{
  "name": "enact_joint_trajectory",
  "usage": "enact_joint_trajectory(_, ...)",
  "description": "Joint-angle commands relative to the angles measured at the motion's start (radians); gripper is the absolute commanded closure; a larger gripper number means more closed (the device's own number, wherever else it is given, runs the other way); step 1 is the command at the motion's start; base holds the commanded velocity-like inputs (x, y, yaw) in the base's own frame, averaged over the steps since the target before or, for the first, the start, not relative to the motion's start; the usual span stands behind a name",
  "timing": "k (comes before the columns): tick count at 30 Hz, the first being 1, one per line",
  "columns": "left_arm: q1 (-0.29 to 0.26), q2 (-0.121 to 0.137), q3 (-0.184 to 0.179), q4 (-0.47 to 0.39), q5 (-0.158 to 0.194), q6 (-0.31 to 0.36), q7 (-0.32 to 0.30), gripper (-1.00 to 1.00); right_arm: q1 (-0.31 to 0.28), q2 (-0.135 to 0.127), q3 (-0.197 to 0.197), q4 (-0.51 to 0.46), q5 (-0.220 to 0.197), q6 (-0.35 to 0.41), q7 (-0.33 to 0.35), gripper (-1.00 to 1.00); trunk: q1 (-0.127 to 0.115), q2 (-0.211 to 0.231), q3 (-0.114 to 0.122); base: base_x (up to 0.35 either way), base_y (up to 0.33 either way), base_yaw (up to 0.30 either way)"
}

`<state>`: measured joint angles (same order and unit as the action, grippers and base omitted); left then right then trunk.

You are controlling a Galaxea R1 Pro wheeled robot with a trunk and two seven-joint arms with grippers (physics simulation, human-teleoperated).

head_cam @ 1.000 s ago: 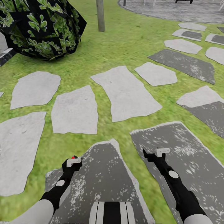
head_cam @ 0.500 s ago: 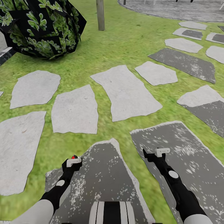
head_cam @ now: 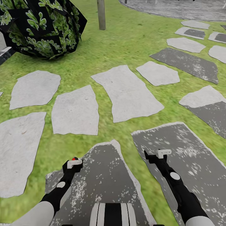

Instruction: In the garden, pick up the pesticide atomizer on the floor and spray pesticide onto both trees until each tree trunk is fully covered.

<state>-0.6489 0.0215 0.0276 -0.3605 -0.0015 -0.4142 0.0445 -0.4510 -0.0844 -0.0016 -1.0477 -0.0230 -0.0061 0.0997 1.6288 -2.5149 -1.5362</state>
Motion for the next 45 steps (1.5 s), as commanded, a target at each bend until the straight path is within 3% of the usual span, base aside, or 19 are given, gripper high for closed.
enact_joint_trajectory(1,0.000,0.000,0.000,0.000,0.000,0.000,0.000,-1.00,0.000,0.000,0.000,0.000,0.000,0.000,0.000,-1.00,0.000,0.000,0.000,0.004,0.000,0.000)
enact_joint_trajectory(17,0.000,0.000,0.000,0.000,0.000,0.000,0.000,-1.00,0.000,0.000,-0.001,0.000,0.000,0.000,0.000,-1.00,0.000,0.000,0.000,0.017,0.000,0.000)
enact_joint_trajectory(18,0.000,0.000,0.000,0.000,0.000,0.000,0.000,1.00,0.000,0.000,-0.001,0.000,0.000,0.000,0.000,-1.00,0.000,0.000,0.000,0.003,0.000,0.000)
enact_joint_trajectory(43,0.000,0.002,0.002,-0.001,0.005,0.000,0.000,1.00,0.000,0.000,-0.001,0.000,0.000,0.000,0.000,-1.00,0.000,0.000,0.000,0.000,0.000,0.000)
enact_joint_trajectory(45,0.000,0.002,0.002,-0.001,0.005,0.000,0.000,1.00,0.000,0.000,-0.001,0.000,0.000,0.000,0.000,-1.00,-0.001,0.000,0.008,0.000,0.000,0.000)
